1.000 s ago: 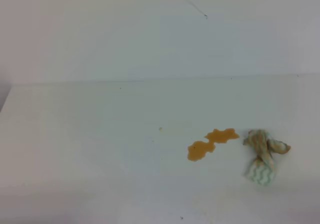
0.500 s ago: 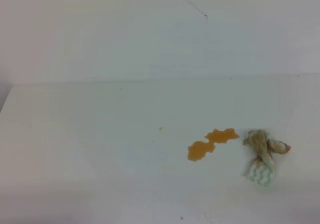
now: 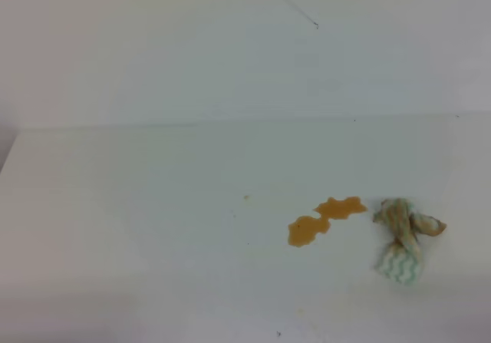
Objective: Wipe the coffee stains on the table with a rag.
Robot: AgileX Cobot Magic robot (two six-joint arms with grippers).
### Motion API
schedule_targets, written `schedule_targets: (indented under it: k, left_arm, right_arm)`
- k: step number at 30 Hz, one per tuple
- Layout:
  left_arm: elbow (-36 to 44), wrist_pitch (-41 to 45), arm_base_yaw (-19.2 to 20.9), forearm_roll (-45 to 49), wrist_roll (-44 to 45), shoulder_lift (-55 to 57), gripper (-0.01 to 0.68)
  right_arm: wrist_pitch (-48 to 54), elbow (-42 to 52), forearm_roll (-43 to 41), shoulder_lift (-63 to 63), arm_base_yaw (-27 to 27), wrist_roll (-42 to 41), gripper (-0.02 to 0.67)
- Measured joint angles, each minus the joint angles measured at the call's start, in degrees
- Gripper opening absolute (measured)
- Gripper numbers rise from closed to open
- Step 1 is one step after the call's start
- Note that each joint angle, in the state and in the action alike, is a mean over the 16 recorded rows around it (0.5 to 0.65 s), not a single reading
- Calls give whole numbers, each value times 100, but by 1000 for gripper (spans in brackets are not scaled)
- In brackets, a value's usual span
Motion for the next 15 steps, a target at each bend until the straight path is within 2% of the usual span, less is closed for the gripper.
schedule_targets:
  k: [15]
  left_arm:
    - [13,0,0,0,0,-9,1]
  right_arm:
    - [-605,-1,13,1,0,29,-3]
